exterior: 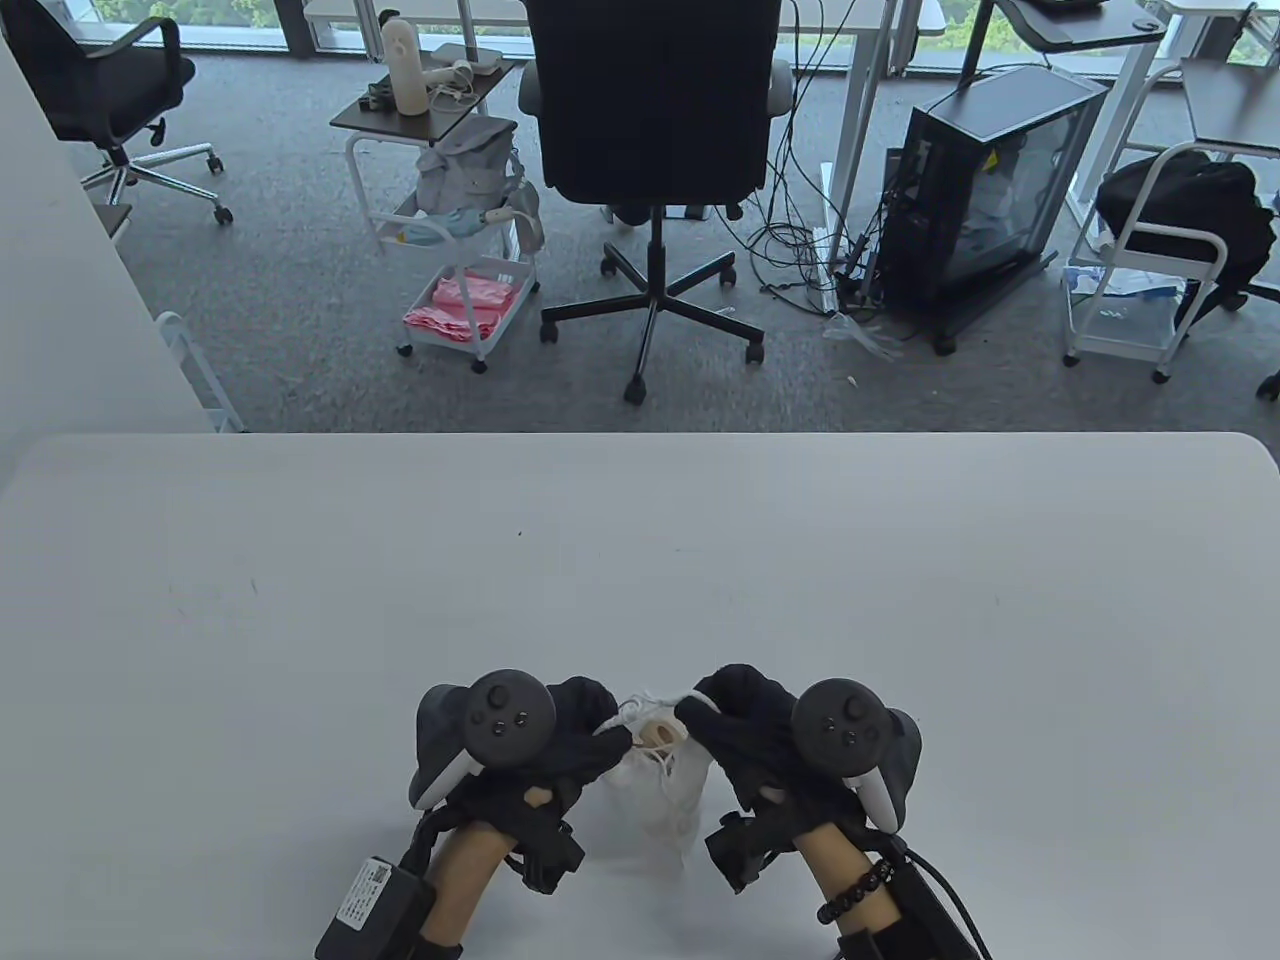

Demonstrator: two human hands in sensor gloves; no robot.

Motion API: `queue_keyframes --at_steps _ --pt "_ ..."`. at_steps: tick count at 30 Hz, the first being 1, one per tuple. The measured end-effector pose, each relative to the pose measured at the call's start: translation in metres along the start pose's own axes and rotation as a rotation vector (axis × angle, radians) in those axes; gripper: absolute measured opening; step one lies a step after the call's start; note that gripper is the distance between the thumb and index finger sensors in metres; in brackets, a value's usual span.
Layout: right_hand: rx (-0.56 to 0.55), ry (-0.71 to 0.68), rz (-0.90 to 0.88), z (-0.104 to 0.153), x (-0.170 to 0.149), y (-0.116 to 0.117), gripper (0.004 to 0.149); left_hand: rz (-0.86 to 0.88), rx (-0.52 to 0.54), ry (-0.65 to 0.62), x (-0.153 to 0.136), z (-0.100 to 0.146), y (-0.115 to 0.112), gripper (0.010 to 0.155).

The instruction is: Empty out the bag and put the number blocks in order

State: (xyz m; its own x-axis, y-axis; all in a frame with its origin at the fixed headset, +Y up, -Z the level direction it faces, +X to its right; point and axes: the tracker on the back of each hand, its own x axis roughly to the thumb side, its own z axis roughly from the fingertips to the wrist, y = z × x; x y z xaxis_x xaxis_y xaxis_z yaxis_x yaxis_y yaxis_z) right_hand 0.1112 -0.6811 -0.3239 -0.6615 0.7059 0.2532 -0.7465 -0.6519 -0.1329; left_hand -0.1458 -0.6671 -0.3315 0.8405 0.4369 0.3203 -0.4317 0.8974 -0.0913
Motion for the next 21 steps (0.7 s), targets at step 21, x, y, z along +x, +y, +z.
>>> queue_keyframes --at_steps 21 --pt "0.427 0.290 -0.793 -0.021 -0.093 0.036 0.061 1.020 -0.125 -0.069 -0.048 -0.021 -0.027 0.044"
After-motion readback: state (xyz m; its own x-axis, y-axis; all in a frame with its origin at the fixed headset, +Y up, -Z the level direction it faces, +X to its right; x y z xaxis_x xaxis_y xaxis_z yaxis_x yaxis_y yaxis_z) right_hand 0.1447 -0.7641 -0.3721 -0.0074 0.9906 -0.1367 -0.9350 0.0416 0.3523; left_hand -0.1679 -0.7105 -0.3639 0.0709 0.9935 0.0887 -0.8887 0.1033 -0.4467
